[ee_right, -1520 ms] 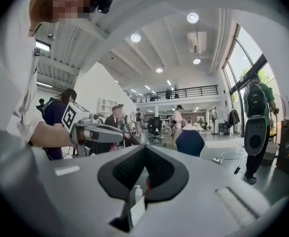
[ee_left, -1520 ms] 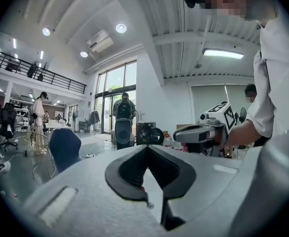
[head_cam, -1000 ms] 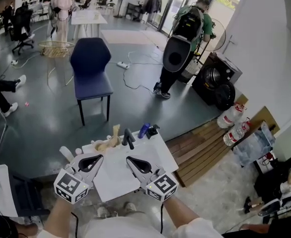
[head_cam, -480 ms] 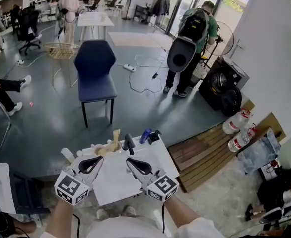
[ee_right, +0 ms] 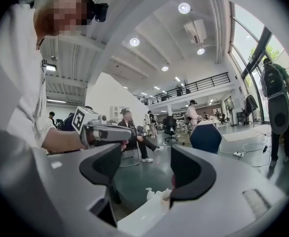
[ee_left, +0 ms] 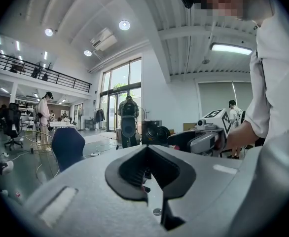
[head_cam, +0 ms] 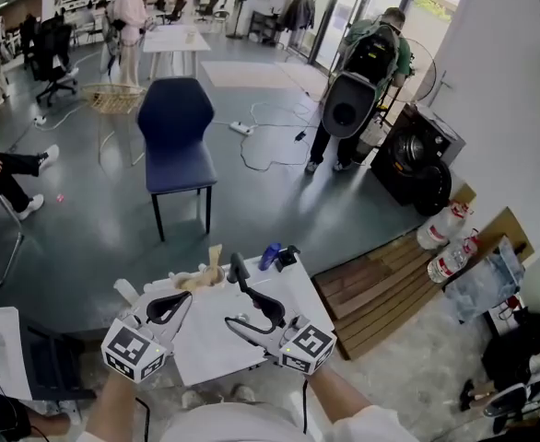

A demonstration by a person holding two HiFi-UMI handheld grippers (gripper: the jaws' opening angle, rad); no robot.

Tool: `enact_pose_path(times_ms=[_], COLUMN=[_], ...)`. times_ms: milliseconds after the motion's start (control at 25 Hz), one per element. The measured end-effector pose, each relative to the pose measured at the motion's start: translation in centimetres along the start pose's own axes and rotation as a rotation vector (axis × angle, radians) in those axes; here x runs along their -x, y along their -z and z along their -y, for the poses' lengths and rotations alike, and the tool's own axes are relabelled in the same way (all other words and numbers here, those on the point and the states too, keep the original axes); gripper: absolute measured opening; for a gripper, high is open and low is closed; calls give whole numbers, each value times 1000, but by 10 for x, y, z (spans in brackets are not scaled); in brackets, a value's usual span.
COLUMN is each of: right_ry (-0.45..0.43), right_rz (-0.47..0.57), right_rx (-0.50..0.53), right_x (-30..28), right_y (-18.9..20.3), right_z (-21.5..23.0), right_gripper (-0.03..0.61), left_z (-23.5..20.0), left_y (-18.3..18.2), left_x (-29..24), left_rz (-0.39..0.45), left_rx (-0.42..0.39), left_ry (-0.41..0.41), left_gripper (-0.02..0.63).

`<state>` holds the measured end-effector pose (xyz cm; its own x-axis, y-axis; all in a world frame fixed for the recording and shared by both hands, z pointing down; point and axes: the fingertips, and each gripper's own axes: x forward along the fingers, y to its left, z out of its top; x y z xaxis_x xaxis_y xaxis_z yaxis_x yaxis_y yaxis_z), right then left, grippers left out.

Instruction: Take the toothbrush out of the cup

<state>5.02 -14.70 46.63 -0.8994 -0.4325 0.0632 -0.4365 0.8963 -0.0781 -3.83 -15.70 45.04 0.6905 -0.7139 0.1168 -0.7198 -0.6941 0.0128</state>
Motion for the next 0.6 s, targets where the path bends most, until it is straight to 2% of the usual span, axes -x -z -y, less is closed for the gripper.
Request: enact_pose_path(times_ms=[200, 360, 600], right_ry=[14, 29, 46], right_rz=[-36, -68, -117], right_rx=[15, 33, 23], right_x=[0, -6, -23], right_y=[11, 23, 48], right_z=[8, 16, 38], right_gripper=[320, 291, 284], left_z=[0, -2, -6], left_y=[-1, -3, -3], left_x=[-1, 2, 11], left_rz=[-2, -3, -3], left_rx=[-2, -5, -5], left_ry=[-2, -11, -37], left_gripper=[5, 5, 5])
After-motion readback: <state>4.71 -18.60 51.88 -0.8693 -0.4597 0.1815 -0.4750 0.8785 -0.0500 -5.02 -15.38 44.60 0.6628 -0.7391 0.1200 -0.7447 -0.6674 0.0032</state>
